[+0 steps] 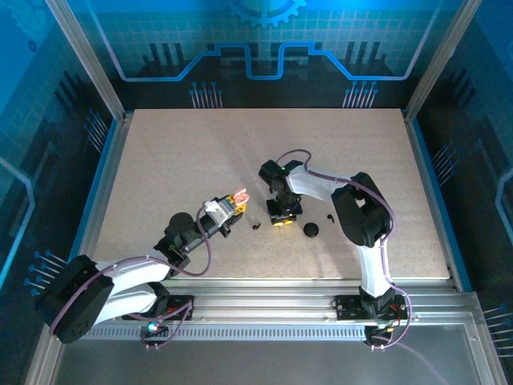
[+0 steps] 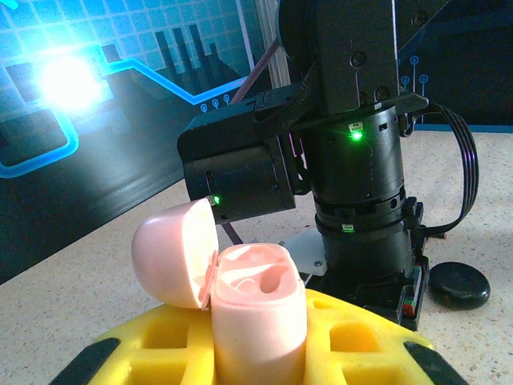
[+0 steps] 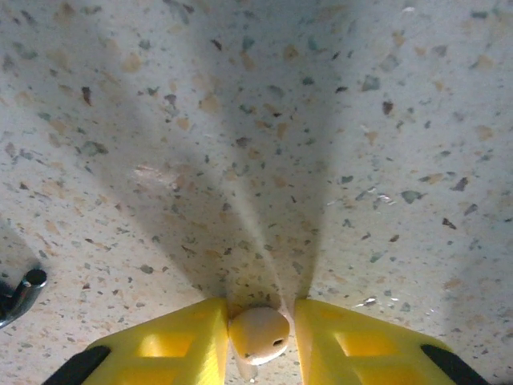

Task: Insert wireless bluetooth earbuds into charging case

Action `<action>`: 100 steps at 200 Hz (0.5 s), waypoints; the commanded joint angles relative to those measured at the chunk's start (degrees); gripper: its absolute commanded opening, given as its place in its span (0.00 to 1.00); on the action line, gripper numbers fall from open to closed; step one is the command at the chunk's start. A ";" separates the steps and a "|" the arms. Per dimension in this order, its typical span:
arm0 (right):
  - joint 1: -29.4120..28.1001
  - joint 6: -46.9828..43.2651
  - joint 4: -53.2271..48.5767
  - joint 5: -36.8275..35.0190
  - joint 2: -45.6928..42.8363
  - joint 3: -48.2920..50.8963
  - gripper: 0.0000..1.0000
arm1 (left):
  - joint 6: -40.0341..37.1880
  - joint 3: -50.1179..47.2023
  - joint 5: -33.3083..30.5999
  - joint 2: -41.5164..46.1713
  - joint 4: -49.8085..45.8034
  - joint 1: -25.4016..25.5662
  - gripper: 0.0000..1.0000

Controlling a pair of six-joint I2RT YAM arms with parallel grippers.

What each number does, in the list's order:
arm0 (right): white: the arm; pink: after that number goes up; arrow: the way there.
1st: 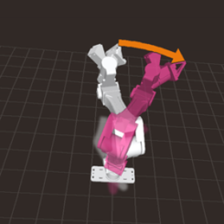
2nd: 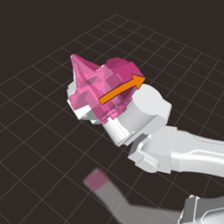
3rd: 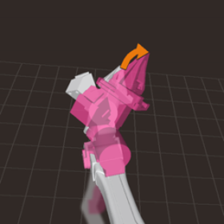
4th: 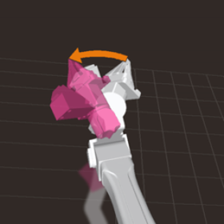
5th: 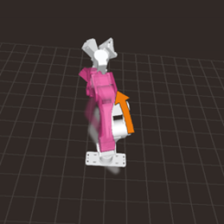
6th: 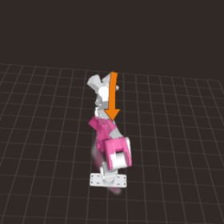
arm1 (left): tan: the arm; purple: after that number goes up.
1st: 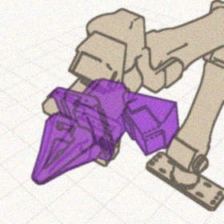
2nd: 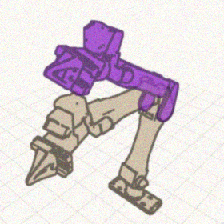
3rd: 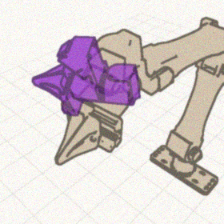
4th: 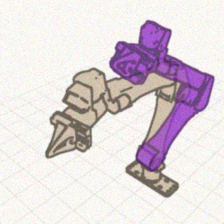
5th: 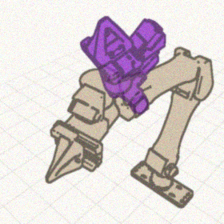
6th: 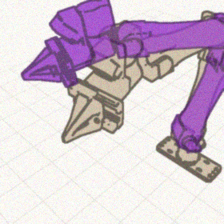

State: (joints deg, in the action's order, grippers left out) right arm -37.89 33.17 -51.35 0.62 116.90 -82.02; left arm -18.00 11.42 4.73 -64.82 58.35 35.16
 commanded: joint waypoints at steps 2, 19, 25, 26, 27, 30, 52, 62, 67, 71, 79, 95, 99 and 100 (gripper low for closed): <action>0.07 1.17 1.24 -0.47 -0.27 2.88 0.27 | 0.25 1.14 0.37 -0.47 0.10 0.38 0.18; 0.02 1.93 3.06 -1.09 -2.44 5.27 0.26 | 0.15 1.40 0.08 -1.00 -0.03 0.39 0.18; 0.09 2.28 3.90 -1.44 -3.34 6.27 0.25 | 0.24 1.40 -0.04 -1.27 0.15 0.37 0.18; 0.10 2.35 4.12 -1.51 -3.56 6.44 0.25 | 0.24 1.41 -0.06 -1.32 0.17 0.40 0.18; 0.10 2.43 4.31 -1.55 -3.76 6.61 0.25 | 0.20 1.41 -0.07 -1.39 0.22 0.38 0.18; 0.16 2.69 4.83 -1.71 -4.31 7.21 0.25 | 0.05 1.41 -0.07 -1.57 0.36 0.39 0.18; 0.27 3.57 10.20 -2.71 -8.21 11.71 0.25 | -0.02 1.90 -2.51 -2.52 -0.96 0.47 0.17; 0.47 3.82 11.41 -4.00 -9.34 12.91 0.25 | -0.47 2.05 -2.73 -2.76 -1.94 0.44 0.17; 0.53 3.93 11.94 -4.67 -9.88 13.37 0.25 | -0.77 2.11 -2.67 -2.98 -2.28 0.44 0.17; 0.54 3.92 12.38 -5.13 -10.37 13.87 0.25 | -0.93 2.05 -2.63 -3.12 -2.35 0.52 0.17; 0.59 4.18 13.95 -5.61 -11.53 15.04 0.25 | -1.05 2.08 -2.66 -3.50 -2.36 0.50 0.16; 0.71 4.45 16.82 -5.62 -13.70 17.10 0.25 | -1.20 2.68 -1.60 -4.57 -2.36 0.48 0.16; 0.78 4.45 17.37 -5.71 -14.23 17.50 0.25 | -0.97 2.88 -1.50 -4.88 -2.36 0.44 0.16; 0.74 4.45 17.49 -5.72 -14.32 17.59 0.25 | -0.93 2.94 -1.45 -4.97 -2.36 0.44 0.16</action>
State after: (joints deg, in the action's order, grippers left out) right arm -37.82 36.21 -37.98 -2.70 106.13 -66.98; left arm -18.20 12.08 3.22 -68.27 56.29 35.22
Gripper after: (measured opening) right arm 0.253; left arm 0.205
